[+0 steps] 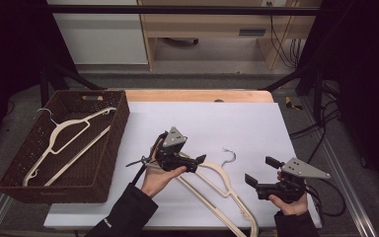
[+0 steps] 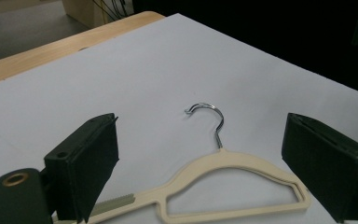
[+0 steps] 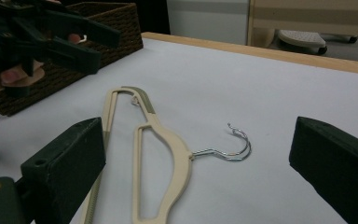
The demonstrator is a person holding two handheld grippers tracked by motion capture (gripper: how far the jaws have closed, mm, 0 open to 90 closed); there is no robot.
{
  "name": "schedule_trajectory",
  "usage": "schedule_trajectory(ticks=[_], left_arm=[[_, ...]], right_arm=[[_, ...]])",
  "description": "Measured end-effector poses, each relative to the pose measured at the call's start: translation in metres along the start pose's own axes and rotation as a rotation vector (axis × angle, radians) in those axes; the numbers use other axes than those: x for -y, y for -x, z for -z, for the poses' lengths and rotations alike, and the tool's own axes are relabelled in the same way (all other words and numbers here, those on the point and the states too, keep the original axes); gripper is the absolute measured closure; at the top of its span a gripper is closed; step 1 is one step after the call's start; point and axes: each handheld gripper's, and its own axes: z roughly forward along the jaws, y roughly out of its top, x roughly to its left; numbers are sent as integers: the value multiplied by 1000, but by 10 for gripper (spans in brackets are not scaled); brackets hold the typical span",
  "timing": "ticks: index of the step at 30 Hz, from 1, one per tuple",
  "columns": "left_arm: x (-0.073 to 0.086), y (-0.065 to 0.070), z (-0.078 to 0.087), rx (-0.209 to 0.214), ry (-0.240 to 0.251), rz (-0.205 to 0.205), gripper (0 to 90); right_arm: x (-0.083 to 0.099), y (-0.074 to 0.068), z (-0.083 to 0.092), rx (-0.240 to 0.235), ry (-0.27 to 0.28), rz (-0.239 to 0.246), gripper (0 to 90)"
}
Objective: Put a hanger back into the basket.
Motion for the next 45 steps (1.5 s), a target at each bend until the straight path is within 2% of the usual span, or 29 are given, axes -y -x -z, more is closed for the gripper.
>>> schedule_trajectory(ticks=[8,18,26,31,38,45], left_arm=[[6,3,-34,10,-61,2,134],[12,11,-66,30,-97,9,160],[13,22,-92,42,-138,-6,230],[15,29,-108,44,-171,-17,305],[22,31,-122,31,-218,-30,429],[29,28,-132,30,-262,-10,573]], right_arm=[[0,0,-1,-1,0,4,39],[0,1,-1,-3,3,-1,39],[0,2,-1,-4,4,-3,39],[0,2,0,-7,3,-2,39],[0,1,-1,-7,5,-4,39],[1,1,-2,-7,2,-5,39]])
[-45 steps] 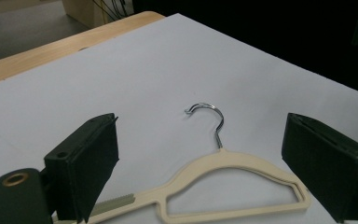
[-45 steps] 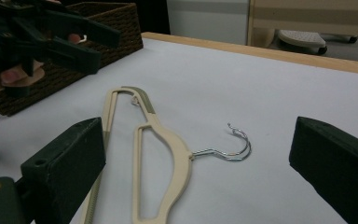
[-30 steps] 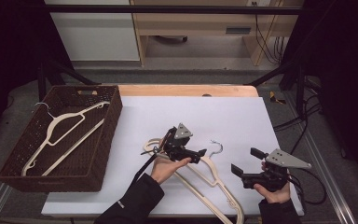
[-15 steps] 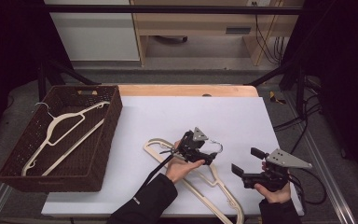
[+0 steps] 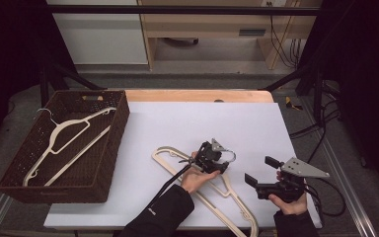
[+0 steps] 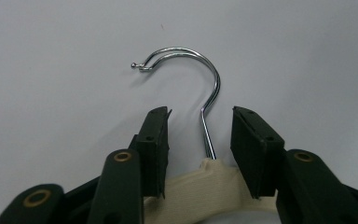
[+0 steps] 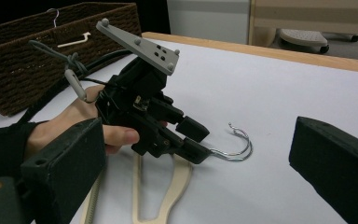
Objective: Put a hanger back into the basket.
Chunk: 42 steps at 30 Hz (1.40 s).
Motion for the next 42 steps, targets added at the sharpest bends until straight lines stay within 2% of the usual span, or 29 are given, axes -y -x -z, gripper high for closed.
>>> schedule_trajectory(ticks=[11,17,23,29,32,35,42], left_arm=[[-1,1,-2,-34,-7,21,748],[-2,5,-2,-24,-22,34,844],[-4,8,-1,-43,-25,70,868],[-5,11,11,-50,28,102,880],[-5,13,19,-70,62,90,885],[-4,14,29,-63,93,99,885],[-4,15,54,-62,148,82,885]], right_arm=[[0,0,-1,-1,-4,2,40],[0,0,-1,2,-8,1,40],[0,0,-1,4,-10,0,40],[1,0,-3,-1,-15,0,40],[2,0,-4,3,-19,-4,43],[2,-1,-6,3,-28,-11,47],[4,-3,-12,-15,-47,-26,64]])
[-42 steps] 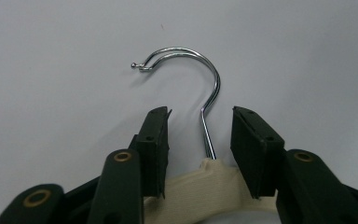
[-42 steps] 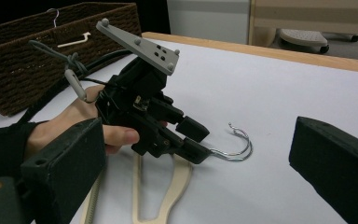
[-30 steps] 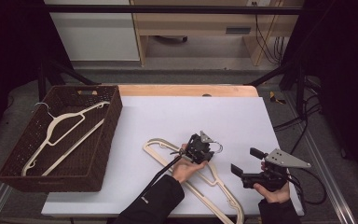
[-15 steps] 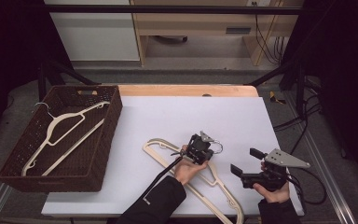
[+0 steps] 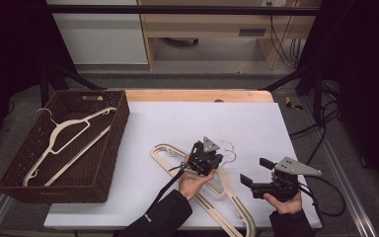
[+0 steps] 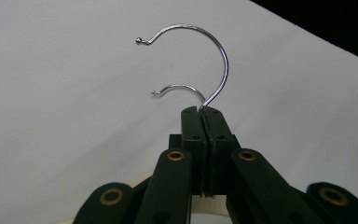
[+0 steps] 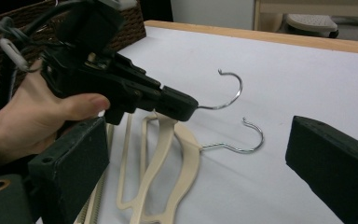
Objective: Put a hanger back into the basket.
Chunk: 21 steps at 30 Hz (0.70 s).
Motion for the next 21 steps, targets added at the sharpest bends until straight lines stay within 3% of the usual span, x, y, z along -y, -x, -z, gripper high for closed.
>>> schedule_trajectory(ticks=[7,11,21], left_arm=[[1,0,16,16,46,-11,885],[0,0,23,23,61,-18,885],[0,1,37,32,88,-30,885]], right_arm=[[-3,-4,-7,-1,1,-37,84],[-5,-9,-13,-12,-12,-31,103],[-3,-21,-39,-40,-110,-42,202]])
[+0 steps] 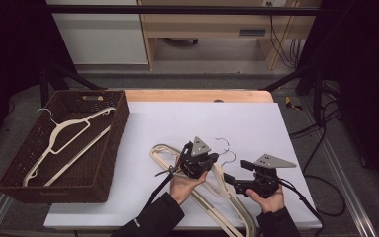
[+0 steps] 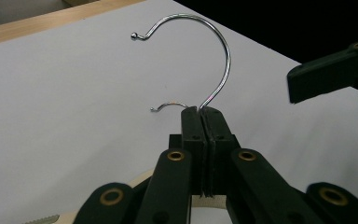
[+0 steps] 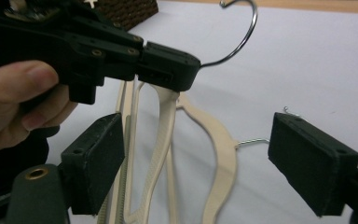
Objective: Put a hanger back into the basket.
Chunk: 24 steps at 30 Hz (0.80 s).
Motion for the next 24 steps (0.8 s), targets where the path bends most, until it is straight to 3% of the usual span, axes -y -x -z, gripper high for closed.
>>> schedule_trajectory(ticks=[13,24], left_arm=[[0,1,5,-1,9,-8,885],[0,1,8,5,17,-6,886]], right_arm=[[3,-10,-28,-40,-90,-19,500],[7,-11,-37,-97,-139,-52,728]])
